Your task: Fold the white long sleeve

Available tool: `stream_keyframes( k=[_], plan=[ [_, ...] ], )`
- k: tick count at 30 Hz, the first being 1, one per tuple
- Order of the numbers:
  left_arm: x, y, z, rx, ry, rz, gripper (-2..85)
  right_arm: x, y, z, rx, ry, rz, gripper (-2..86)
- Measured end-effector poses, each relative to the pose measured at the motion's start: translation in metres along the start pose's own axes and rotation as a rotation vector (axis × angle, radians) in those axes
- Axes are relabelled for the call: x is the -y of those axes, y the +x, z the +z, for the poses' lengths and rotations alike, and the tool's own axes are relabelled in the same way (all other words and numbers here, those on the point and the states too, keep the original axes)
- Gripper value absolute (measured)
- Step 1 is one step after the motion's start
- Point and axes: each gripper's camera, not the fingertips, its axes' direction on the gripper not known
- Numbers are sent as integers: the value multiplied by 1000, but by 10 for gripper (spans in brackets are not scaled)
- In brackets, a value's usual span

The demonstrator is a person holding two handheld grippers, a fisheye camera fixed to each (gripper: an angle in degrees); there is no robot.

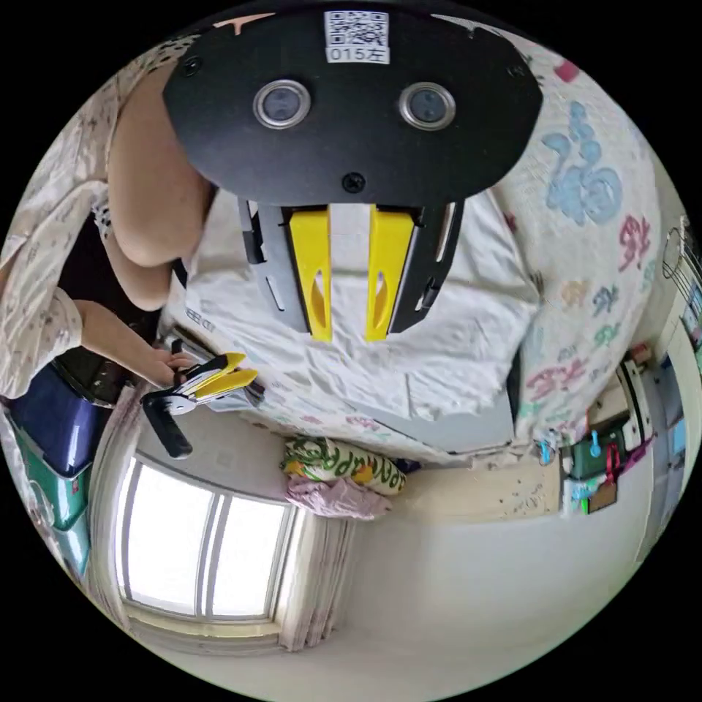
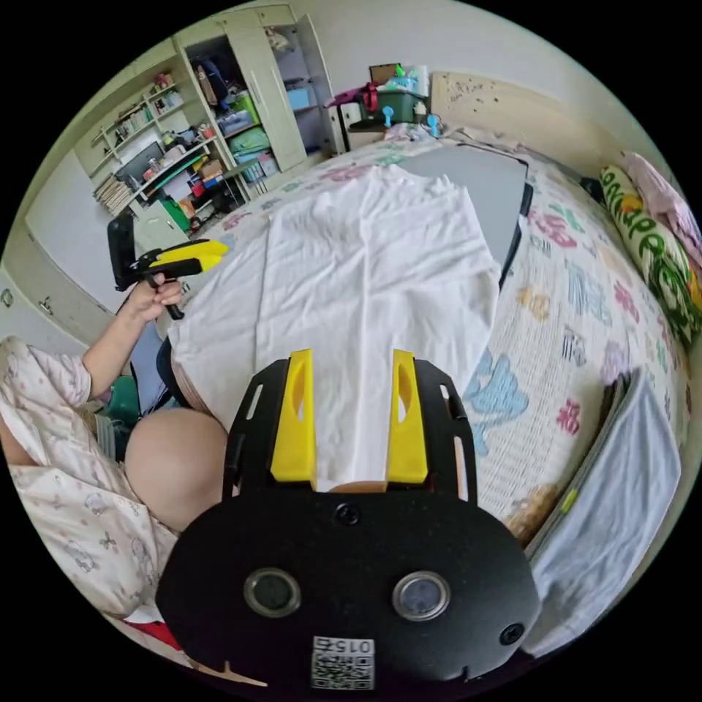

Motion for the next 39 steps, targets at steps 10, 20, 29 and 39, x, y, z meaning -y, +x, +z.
stream_keyframes(
  k=[10,20,29,39],
  plan=[
    [-58,60,-45,41,-164,-51,96,-44,24,-3,67,91,283,114],
    [-166,-30,-192,331,-124,-549,115,-80,104,-30,229,131,560,78],
    [-157,-38,-208,164,-75,-594,28,-103,116,-56,203,117,527,9],
    [-97,21,-209,292,-162,-492,36,-170,114,-80,-11,120,498,65]
  ],
)
